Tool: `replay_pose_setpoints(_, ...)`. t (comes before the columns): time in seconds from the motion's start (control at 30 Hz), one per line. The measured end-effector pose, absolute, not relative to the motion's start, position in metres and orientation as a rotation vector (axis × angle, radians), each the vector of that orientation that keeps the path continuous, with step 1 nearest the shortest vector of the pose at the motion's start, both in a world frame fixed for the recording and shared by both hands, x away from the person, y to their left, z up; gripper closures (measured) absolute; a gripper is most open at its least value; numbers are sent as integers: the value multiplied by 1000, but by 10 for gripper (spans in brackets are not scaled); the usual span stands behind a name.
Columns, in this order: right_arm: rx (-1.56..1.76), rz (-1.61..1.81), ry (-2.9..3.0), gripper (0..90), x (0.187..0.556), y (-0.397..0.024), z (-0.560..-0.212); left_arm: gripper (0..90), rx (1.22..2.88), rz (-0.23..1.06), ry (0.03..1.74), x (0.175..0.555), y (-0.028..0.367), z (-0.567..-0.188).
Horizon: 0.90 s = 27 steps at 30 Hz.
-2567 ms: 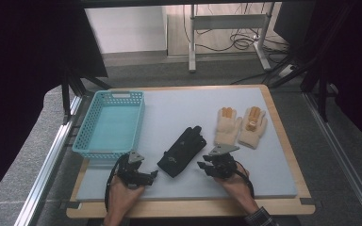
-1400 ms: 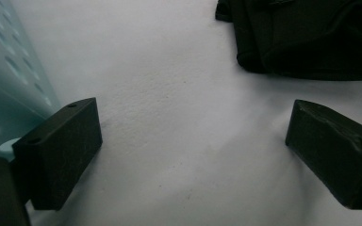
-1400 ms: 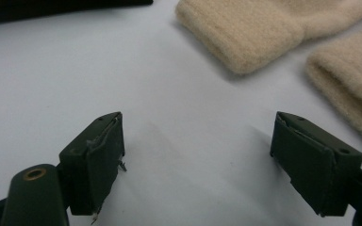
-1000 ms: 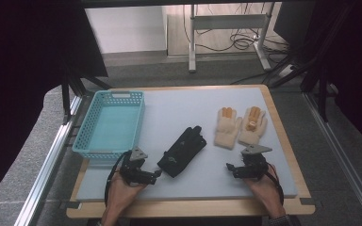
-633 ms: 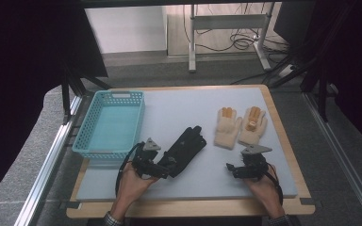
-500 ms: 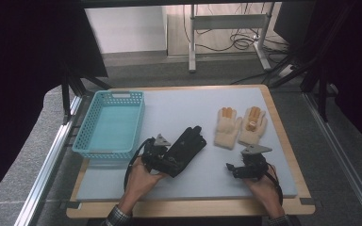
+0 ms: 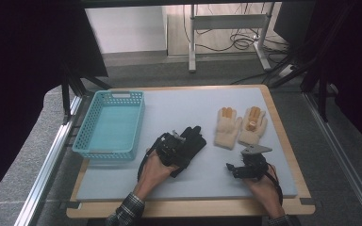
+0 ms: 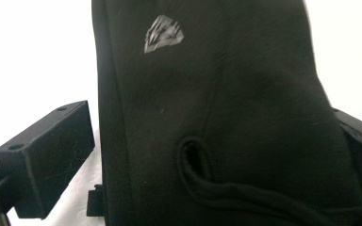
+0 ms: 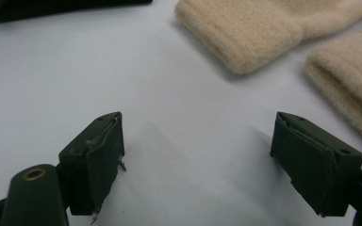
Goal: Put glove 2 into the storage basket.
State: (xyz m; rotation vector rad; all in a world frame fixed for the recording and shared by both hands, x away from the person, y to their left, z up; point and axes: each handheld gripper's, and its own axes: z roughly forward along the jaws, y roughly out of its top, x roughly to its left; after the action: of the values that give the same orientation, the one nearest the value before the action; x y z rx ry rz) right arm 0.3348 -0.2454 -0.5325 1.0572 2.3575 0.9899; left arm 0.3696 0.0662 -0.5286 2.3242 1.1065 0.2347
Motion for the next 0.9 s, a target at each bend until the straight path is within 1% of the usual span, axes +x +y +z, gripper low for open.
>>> replay_pose_setpoints(0.03, 1057, 990, 2357, 173, 335, -245, -532, 0, 2309, 213, 1108, 371, 68, -530)
replay_pose_setpoints(0.13, 1057, 990, 2357, 173, 335, -245, -532, 0, 2327, 207, 1094, 371, 65, -529)
replay_pose_setpoints(0.23, 1057, 989, 2357, 173, 335, -245, -532, 0, 2387, 255, 1069, 370, 56, -530)
replay_pose_setpoints(0.3, 1057, 989, 2357, 173, 335, -245, -532, 0, 2392, 237, 1082, 374, 55, -528)
replay_pose_setpoints(0.33, 1054, 987, 2358, 173, 335, -246, -532, 15, 2399, 232, 1098, 375, 54, -526)
replay_pose_setpoints(0.37, 1054, 987, 2358, 173, 335, -246, -532, 42, 2406, 233, 1099, 376, 54, -525)
replay_pose_setpoints(0.4, 1055, 987, 2358, 174, 335, -246, -532, 94, 2410, 231, 1098, 376, 55, -524)
replay_pose_setpoints(0.43, 1055, 987, 2358, 174, 335, -246, -532, 94, 2408, 226, 1105, 378, 56, -523)
replay_pose_setpoints(0.47, 1057, 989, 2357, 174, 335, -245, -532, 136, 2403, 226, 1111, 379, 59, -521)
replay_pose_setpoints(0.53, 1054, 987, 2358, 174, 335, -246, -532, 242, 2398, 224, 1129, 381, 64, -518)
replay_pose_setpoints(0.6, 1054, 987, 2358, 174, 335, -246, -532, 380, 2397, 231, 1134, 384, 68, -516)
replay_pose_setpoints(0.67, 1054, 987, 2358, 174, 335, -246, -532, 519, 2387, 210, 1139, 388, 74, -515)
replay_pose_setpoints(0.7, 1053, 987, 2358, 174, 335, -246, -532, 554, 2381, 197, 1141, 389, 77, -514)
replay_pose_setpoints(0.73, 1054, 987, 2358, 174, 335, -246, -532, 610, 2369, 172, 1128, 391, 80, -513)
replay_pose_setpoints(0.9, 1056, 989, 2358, 174, 335, -245, -532, 670, 2360, 199, 1113, 389, 79, -508)
